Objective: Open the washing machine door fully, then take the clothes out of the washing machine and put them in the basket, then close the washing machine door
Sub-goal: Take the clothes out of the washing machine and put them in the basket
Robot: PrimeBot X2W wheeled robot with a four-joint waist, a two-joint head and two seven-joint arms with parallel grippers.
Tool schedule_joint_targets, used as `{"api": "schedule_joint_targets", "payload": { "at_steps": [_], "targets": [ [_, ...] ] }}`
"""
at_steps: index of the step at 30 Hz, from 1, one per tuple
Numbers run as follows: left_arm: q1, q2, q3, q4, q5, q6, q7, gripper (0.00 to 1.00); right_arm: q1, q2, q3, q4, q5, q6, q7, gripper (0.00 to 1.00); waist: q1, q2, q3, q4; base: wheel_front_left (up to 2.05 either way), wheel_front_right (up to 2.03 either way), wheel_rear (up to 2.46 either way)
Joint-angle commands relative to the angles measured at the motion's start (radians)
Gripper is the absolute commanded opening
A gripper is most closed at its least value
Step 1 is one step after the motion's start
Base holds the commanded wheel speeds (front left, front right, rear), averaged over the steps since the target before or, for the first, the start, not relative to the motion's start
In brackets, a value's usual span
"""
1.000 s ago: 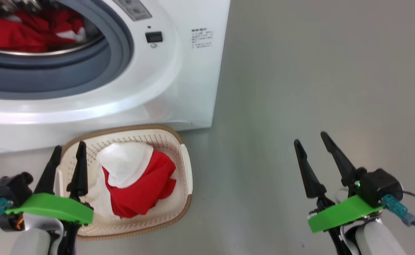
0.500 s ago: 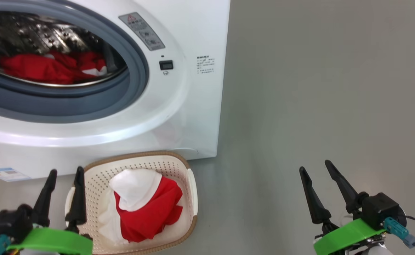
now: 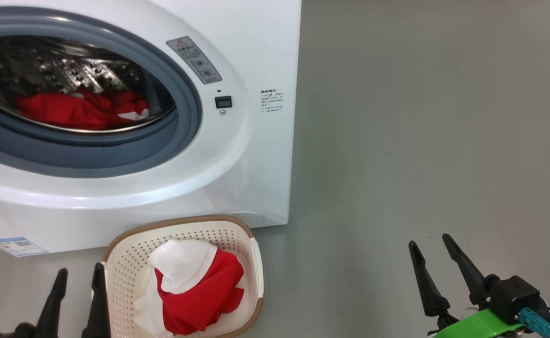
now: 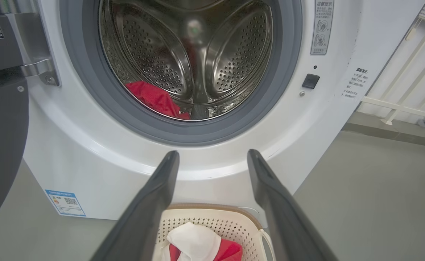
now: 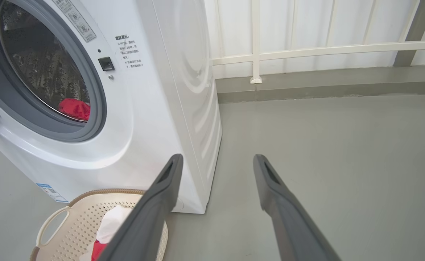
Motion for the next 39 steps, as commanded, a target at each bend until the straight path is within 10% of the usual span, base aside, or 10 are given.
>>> {"api": "schedule_joint_targets", "payload": {
  "at_steps": [1, 19, 39],
  "targets": [
    [0.0, 0.006, 0.041, -0.04, 0.012, -0.005, -0.008, 1.0, -0.003, -0.013, 0.012, -0.029, 0.005, 0.007, -0.006, 1.0, 0.0, 0.0, 0.002, 0.0, 0.0, 0.0, 0.0],
    [-0.116, 0.021, 0.022, -0.018, 0.052, -0.005, -0.008, 1.0, -0.044, -0.002, 0.01, -0.04, -0.004, 0.007, -0.006, 1.0, 0.0, 0.0, 0.082, 0.012, 0.0, 0.0, 0.0],
    [-0.891, 0.241, -0.069, 0.62, 0.083, -0.005, -0.007, 1.0, -0.214, 0.012, 0.066, -0.062, 0.035, 0.007, -0.006, 1.0, 0.0, 0.0, 0.364, -0.07, 0.0, 0.0, 0.0]
  ]
}}
